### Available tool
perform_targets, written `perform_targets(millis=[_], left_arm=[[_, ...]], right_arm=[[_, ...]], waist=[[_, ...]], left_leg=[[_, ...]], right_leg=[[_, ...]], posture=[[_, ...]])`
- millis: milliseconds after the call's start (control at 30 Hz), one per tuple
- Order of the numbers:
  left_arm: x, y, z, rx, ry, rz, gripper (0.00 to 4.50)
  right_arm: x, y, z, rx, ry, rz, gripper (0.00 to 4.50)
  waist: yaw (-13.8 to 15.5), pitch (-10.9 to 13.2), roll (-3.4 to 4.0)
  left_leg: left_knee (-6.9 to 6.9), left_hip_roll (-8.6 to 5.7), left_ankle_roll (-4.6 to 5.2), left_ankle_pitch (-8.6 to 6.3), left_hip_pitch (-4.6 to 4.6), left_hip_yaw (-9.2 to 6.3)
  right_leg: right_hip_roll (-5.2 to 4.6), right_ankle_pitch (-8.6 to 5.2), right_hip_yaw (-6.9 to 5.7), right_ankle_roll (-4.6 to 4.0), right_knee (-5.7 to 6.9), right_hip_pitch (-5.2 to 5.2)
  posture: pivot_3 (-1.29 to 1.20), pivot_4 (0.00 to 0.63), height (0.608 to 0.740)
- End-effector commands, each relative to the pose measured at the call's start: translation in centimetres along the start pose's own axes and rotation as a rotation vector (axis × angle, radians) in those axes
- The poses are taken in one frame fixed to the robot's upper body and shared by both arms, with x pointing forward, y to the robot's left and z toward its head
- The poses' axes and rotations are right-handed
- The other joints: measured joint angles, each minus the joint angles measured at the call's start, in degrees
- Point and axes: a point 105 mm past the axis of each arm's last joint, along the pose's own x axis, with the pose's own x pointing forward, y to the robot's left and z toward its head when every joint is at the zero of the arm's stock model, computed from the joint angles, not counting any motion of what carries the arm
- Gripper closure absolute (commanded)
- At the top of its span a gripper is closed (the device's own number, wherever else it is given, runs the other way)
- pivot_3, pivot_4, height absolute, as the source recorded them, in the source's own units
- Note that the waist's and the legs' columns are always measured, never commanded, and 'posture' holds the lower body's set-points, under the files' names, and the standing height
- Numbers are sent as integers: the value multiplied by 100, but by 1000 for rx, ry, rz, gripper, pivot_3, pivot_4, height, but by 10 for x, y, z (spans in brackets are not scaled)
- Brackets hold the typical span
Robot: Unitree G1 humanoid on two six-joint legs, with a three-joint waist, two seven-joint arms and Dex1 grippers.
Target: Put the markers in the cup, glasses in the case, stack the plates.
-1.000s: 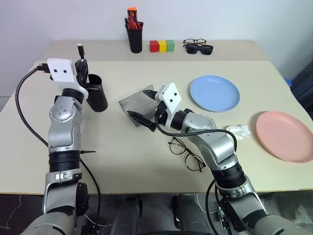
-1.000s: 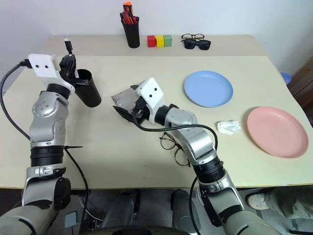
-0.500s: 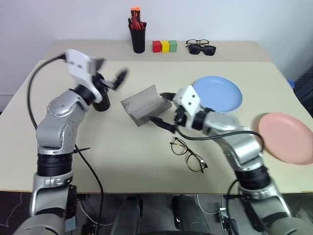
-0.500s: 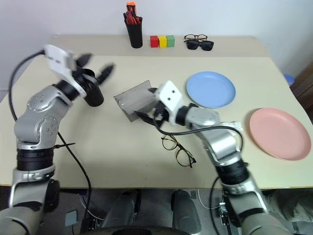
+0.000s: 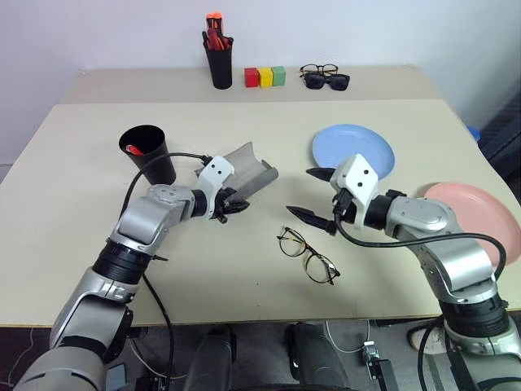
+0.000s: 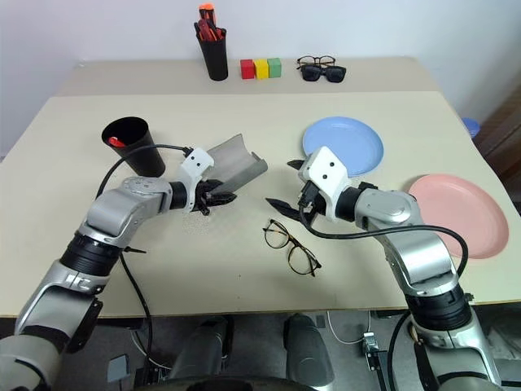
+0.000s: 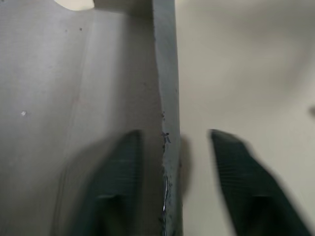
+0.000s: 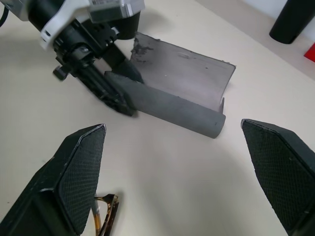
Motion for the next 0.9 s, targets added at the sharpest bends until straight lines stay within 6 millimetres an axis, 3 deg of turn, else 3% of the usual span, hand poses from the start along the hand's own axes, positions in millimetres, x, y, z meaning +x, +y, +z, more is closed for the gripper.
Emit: perform_targets(millis=[33, 133, 233, 400, 500, 667, 767, 900], left_arm=[[-4, -6, 18, 145, -68, -49, 4469], [-14, -20, 18, 350, -106, -154, 4469], [-28, -32, 1, 535, -47, -280, 4469], [-42, -36, -7, 542, -24, -399, 4469], [-44, -38, -5, 513, -41, -433, 3634], [-41, -26, 9, 516, -127, -321, 1100], [-45, -19, 13, 499, -161, -272, 1100], [-56, -10, 11, 461, -182, -195, 1035]], right_arm=[[-9, 0, 9, -32, -17, -27, 0], [-14, 4, 4, 0, 22, -18, 0], [-25, 19, -10, 39, 114, 33, 0], [-40, 31, -31, 168, 260, 53, 0], [-40, 36, -40, 229, 313, 51, 0], [-35, 44, -58, 319, 404, 42, 0], [-33, 44, -66, 347, 447, 27, 0], [-38, 51, -74, 329, 502, 57, 1306]], waist=[[7, 0, 0], [0, 0, 0], [9, 0, 1], [77, 0, 0], [123, 0, 1], [153, 0, 0], [131, 0, 0], [123, 0, 1]], left_leg=[[-1, 0, 0, 0, 0, -1], [-1, 0, 0, 0, -1, 0], [-7, 2, 0, 0, -2, 1], [0, 2, 2, -1, -4, 5], [2, 2, 3, -2, -4, 6], [3, 2, 8, -5, -7, 5], [3, 2, 9, -5, -6, 6], [2, 2, 11, -7, -5, 5]], right_leg=[[0, 0, -1, 0, 0, 0], [-1, 0, 0, 0, -2, -1], [0, -2, 0, -4, -6, -3], [-4, -2, 1, -5, -11, 0], [-4, -3, 2, -6, -13, 1], [-3, -3, 1, -1, -13, 1], [-3, -3, 1, 0, -10, 0], [-2, -3, 1, 0, -10, -1]], posture=[[0, 150, 740], [0, 150, 740], [0, 150, 740], [0, 150, 740], [0, 150, 740], [0, 150, 740], [0, 150, 740], [0, 150, 740]])
